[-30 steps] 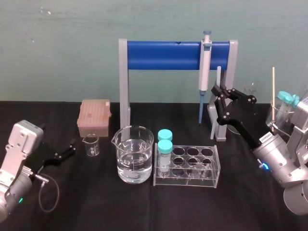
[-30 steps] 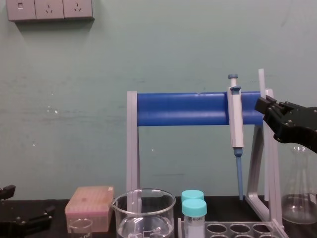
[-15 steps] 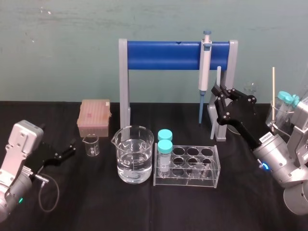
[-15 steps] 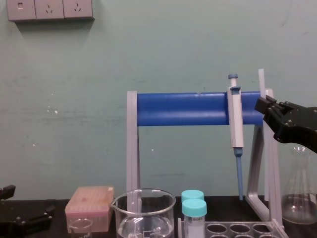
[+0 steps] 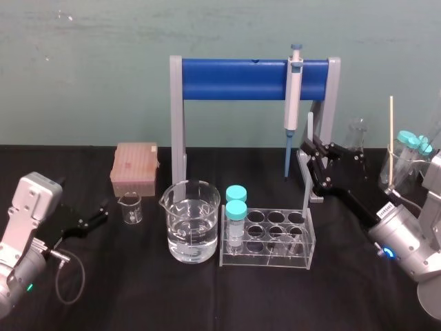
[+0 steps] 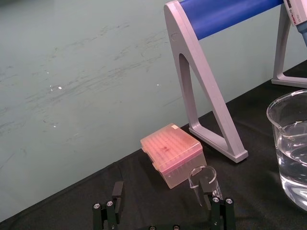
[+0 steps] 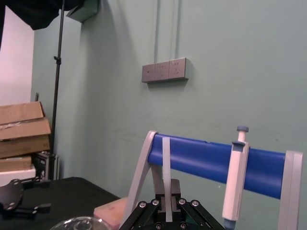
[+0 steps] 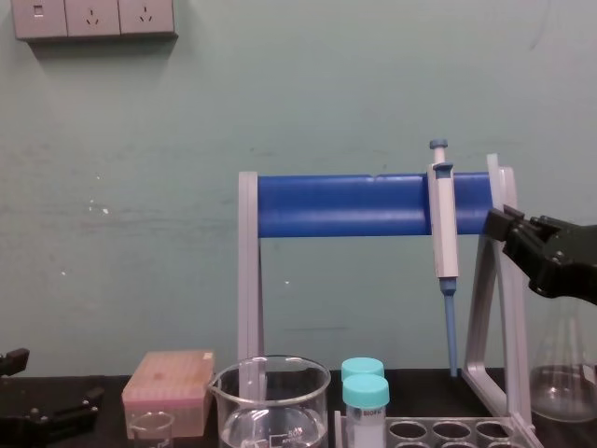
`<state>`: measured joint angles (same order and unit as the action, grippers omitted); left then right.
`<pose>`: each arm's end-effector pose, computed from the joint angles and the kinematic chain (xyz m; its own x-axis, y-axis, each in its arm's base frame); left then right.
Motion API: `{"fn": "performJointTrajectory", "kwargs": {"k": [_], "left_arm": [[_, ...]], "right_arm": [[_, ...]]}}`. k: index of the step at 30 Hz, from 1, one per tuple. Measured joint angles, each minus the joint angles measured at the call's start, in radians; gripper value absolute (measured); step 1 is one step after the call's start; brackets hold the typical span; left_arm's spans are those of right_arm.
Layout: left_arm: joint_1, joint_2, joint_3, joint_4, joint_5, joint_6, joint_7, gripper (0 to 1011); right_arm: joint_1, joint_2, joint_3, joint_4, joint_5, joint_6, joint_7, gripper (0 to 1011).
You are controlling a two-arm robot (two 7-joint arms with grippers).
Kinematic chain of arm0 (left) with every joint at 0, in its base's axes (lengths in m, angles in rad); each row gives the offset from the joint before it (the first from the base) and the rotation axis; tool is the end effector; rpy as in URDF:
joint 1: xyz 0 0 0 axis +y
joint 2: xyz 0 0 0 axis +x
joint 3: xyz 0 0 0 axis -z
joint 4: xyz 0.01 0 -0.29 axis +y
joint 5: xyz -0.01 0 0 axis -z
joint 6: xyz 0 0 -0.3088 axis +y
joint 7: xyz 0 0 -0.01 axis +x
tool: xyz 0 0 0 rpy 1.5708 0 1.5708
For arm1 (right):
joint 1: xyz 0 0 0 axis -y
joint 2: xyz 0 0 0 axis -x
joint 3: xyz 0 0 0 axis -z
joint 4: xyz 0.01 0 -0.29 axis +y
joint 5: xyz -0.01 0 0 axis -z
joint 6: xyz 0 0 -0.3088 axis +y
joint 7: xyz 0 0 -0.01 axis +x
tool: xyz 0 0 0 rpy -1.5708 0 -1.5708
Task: Pick up the stirring rod with one hand, then place it down.
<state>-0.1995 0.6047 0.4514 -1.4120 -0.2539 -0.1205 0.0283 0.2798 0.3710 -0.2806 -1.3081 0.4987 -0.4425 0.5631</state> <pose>0.3581 0.0827 -0.3023 0.2923 0.8803 0.3737 -0.9553 0.2873 0.0703 0.3977 -0.0577 -0.2850 0.6205 -0.7731 0.1317 0.7019 0.6224 0.3463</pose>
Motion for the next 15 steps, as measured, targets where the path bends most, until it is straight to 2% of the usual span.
{"fn": "performJointTrajectory", "kwargs": {"k": [11,15], "left_arm": [[0.000,0.000,0.000,0.000,0.000,0.000,0.000,1000],[0.000,0.000,0.000,0.000,0.000,0.000,0.000,1000]], "right_arm": [[-0.016,0.005,0.009,-0.009,0.002,0.040,0.043,62],[-0.010,0.004,0.004,0.010,0.018,0.058,0.078,62]]}}
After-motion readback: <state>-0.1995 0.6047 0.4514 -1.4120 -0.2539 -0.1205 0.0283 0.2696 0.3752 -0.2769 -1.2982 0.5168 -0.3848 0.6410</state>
